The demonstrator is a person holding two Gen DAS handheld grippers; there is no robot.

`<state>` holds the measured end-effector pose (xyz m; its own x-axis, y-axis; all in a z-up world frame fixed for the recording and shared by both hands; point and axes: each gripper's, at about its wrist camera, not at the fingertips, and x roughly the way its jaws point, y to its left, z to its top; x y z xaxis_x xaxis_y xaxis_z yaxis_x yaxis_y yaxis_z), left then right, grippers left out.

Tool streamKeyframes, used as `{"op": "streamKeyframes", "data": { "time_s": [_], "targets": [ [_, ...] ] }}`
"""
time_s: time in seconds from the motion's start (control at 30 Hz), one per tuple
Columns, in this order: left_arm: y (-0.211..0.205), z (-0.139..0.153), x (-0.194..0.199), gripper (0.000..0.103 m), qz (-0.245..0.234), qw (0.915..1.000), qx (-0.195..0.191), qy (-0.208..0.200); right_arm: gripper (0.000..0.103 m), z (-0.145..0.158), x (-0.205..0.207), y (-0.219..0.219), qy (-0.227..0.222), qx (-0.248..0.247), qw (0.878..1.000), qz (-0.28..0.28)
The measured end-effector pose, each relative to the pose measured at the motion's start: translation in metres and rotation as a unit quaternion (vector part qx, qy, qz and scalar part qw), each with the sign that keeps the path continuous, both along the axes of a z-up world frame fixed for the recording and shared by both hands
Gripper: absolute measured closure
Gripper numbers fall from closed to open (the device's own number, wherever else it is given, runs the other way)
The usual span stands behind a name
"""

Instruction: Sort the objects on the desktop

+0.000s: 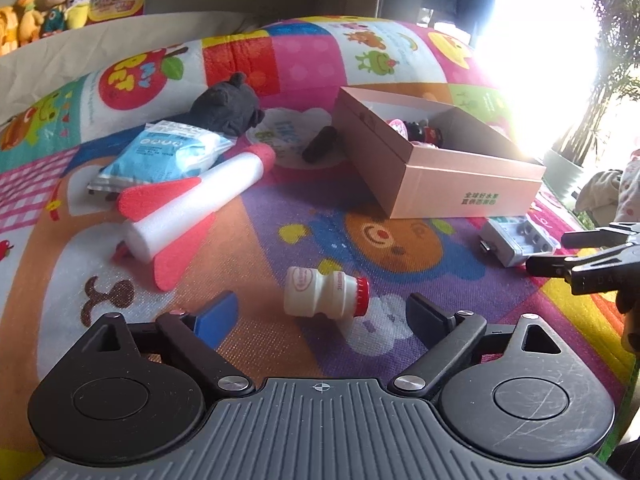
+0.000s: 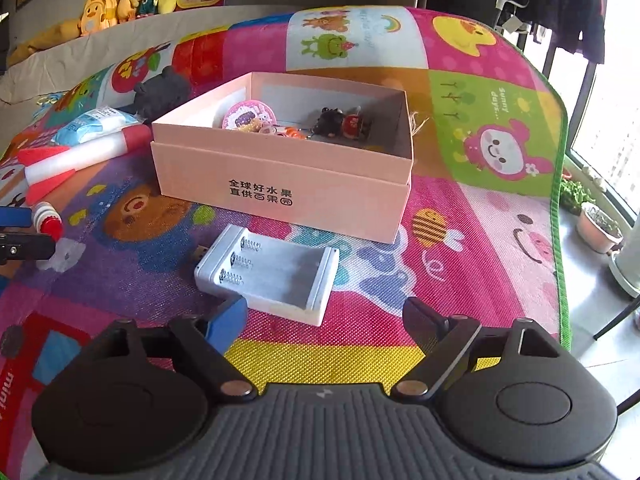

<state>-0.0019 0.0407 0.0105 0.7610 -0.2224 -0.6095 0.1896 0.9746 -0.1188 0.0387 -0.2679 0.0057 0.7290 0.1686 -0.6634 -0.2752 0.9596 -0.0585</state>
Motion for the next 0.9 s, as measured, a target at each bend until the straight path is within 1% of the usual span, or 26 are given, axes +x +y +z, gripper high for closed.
{"op": "streamKeyframes", "data": {
  "time_s": [0.07, 0.17, 0.23, 0.27, 0.33, 0.4, 0.47, 0.5, 0.53, 0.57, 0.67, 0.73, 0.83, 0.9],
  "targets": [
    [-0.002, 0.0, -0.003, 0.009, -0.002, 1.0, 0.005, -0.005, 0.014, 0.001, 0.005, 0.0, 0.011, 0.022, 1.0, 0.001],
    [-0.001, 0.001, -0.007, 0.009, 0.007, 0.9998, 0.006, -0.015, 0.014, 0.003, 0.002, 0.004, 0.02, 0.057, 0.998, 0.009],
    [0.0, 0.001, -0.006, 0.009, 0.01, 0.9998, 0.004, -0.014, 0.011, 0.003, -0.002, 0.011, 0.019, 0.068, 0.998, 0.003],
    [0.0, 0.001, -0.006, 0.009, 0.011, 0.9998, 0.004, -0.013, 0.007, 0.003, -0.002, 0.015, 0.016, 0.07, 0.997, -0.004],
    [-0.001, 0.002, -0.007, 0.009, 0.011, 0.9998, 0.006, -0.015, 0.003, 0.002, 0.003, 0.025, 0.016, 0.063, 0.998, -0.02],
    [-0.001, 0.002, -0.008, 0.009, 0.01, 0.9997, 0.008, -0.019, 0.003, -0.001, 0.011, 0.035, 0.026, 0.048, 0.998, -0.03],
    [-0.001, 0.003, -0.009, 0.008, 0.008, 0.9997, 0.008, -0.022, 0.003, -0.003, 0.015, 0.041, 0.019, 0.036, 0.999, -0.037],
    [-0.001, 0.004, -0.009, 0.008, 0.007, 0.9997, 0.008, -0.022, 0.005, -0.003, 0.016, 0.043, 0.016, 0.032, 0.999, -0.039],
    [-0.002, 0.004, -0.009, 0.008, 0.005, 0.9997, 0.01, -0.022, 0.016, -0.002, 0.016, 0.043, 0.013, 0.029, 0.999, -0.04],
    [-0.003, 0.004, -0.008, 0.008, 0.002, 0.9997, 0.013, -0.021, 0.022, -0.001, 0.015, 0.042, 0.007, 0.026, 0.999, -0.037],
    [-0.011, 0.005, -0.004, 0.009, -0.006, 0.9991, 0.038, -0.02, 0.023, 0.007, 0.005, 0.036, -0.004, 0.026, 0.999, -0.029],
    [-0.017, 0.005, -0.002, 0.015, -0.004, 0.9982, 0.057, -0.021, 0.023, 0.015, -0.006, 0.031, -0.015, 0.02, 1.0, -0.017],
    [-0.024, 0.007, 0.0, 0.02, -0.002, 0.9969, 0.075, -0.023, 0.023, 0.03, -0.025, 0.022, -0.031, 0.02, 0.999, -0.002],
    [-0.029, 0.008, 0.0, 0.021, -0.002, 0.9952, 0.094, -0.026, 0.023, 0.043, -0.04, 0.015, -0.049, 0.022, 0.999, 0.002]
  ]
}}
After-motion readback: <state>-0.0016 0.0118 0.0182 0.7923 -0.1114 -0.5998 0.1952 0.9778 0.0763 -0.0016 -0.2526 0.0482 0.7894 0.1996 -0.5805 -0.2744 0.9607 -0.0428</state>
